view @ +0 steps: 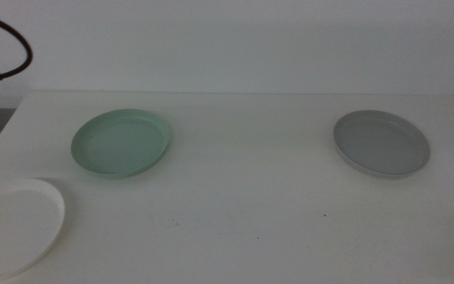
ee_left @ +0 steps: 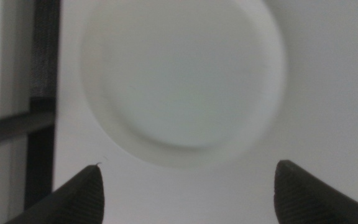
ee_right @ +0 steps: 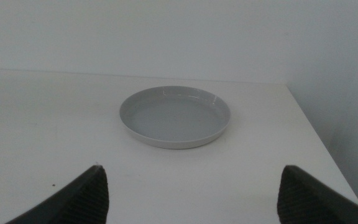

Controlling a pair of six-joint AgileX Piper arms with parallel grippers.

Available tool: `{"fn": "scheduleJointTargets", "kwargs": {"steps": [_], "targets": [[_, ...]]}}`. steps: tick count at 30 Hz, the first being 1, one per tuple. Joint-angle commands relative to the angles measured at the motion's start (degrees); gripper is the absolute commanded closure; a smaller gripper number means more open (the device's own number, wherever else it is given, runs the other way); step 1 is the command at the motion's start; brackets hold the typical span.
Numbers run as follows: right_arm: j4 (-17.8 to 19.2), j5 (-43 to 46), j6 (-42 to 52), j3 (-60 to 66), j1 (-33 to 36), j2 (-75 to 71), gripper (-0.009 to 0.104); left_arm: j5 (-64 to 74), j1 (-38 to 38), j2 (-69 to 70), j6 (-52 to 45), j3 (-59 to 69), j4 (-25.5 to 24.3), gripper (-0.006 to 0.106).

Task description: Stack the three bowls on top of each other.

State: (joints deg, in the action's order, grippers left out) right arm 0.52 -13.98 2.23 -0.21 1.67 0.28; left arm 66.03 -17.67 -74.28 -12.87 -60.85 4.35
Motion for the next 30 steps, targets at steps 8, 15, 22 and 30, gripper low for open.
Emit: {"fn": "scheduleJointTargets", "kwargs": {"steps": [8,15,22,30], "targets": [[0.7,0.3,0.2,0.2,-0.4,-0.3,0.003,-11.4,-6.5,-12.0,-8.2,-1.1,4.5,0.007],[0.7,0.3,0.2,0.2,-0.4,-0.3,0.003,-11.1,-6.5,-20.9,-10.7,-6.0,3.8,0.007],[0.7,0.3,0.2,0.2,-0.4,-0.3,0.003,-10.6,-8.5,-26.2,-15.7,-8.9,4.1,0.007],[0.7,0.3,0.2,0.2,-0.4,-0.3,0.003,-13.0,-9.1,-30.8,-15.7,-10.1,2.6,0.007]]}}
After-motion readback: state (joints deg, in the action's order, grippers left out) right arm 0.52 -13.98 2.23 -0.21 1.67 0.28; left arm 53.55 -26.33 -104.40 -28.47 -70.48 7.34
